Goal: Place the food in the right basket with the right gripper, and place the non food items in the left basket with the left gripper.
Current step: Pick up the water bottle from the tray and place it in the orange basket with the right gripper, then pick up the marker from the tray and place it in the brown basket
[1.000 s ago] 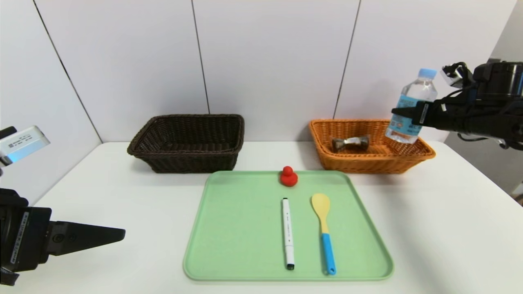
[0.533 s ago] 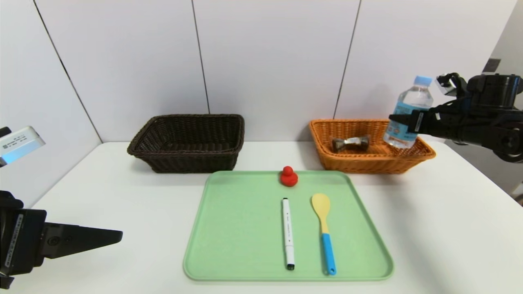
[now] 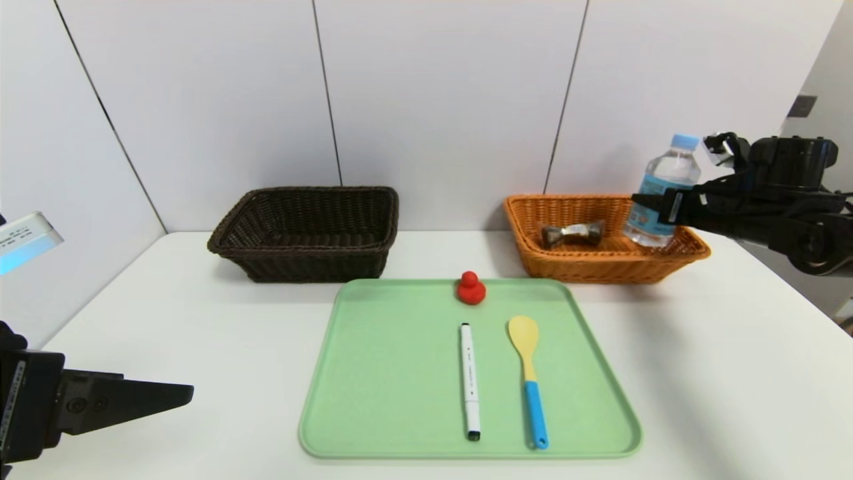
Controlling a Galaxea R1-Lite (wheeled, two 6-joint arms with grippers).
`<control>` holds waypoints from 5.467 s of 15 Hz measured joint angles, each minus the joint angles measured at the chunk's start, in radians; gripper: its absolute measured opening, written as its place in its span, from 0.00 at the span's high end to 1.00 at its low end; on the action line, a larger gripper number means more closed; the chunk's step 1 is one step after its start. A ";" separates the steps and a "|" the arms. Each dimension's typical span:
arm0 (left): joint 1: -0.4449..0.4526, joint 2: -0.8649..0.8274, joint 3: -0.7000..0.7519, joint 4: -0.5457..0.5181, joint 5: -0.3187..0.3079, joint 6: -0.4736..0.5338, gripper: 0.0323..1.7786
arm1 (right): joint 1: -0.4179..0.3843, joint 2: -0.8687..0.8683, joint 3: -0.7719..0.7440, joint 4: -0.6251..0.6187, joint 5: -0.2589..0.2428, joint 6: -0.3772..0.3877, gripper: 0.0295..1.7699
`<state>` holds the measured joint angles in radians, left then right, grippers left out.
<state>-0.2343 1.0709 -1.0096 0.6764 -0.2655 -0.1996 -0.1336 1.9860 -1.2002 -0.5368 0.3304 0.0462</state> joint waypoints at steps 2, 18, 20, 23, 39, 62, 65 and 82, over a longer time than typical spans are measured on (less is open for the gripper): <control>0.000 -0.001 0.000 0.000 0.000 0.001 0.05 | 0.004 0.021 0.001 -0.002 -0.014 0.001 0.53; -0.005 0.008 0.004 -0.008 -0.001 0.001 0.05 | 0.044 0.116 -0.006 -0.117 -0.062 -0.006 0.24; -0.005 0.006 0.003 -0.008 -0.001 0.001 0.05 | 0.049 0.093 -0.005 -0.109 -0.067 -0.006 0.19; -0.005 0.003 0.004 -0.005 -0.002 0.000 0.05 | 0.067 0.016 -0.011 -0.033 -0.081 -0.009 0.14; -0.028 0.016 -0.027 -0.008 -0.003 -0.006 0.05 | 0.480 -0.357 -0.586 1.393 -0.140 0.290 0.05; -0.208 0.105 -0.161 -0.011 0.039 -0.122 0.05 | 0.742 -0.309 -0.398 1.536 -0.389 0.396 0.04; -0.298 0.162 -0.221 -0.011 0.067 -0.153 0.05 | 0.721 -0.335 -0.407 1.535 -0.426 0.401 0.04; -0.670 0.728 -0.603 -0.011 0.335 -0.324 0.05 | 0.263 -0.452 -0.412 1.477 -0.366 0.047 0.04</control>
<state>-0.9045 1.7991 -1.6121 0.6657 0.0696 -0.5238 0.1294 1.5340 -1.6119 0.9400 -0.0360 0.0936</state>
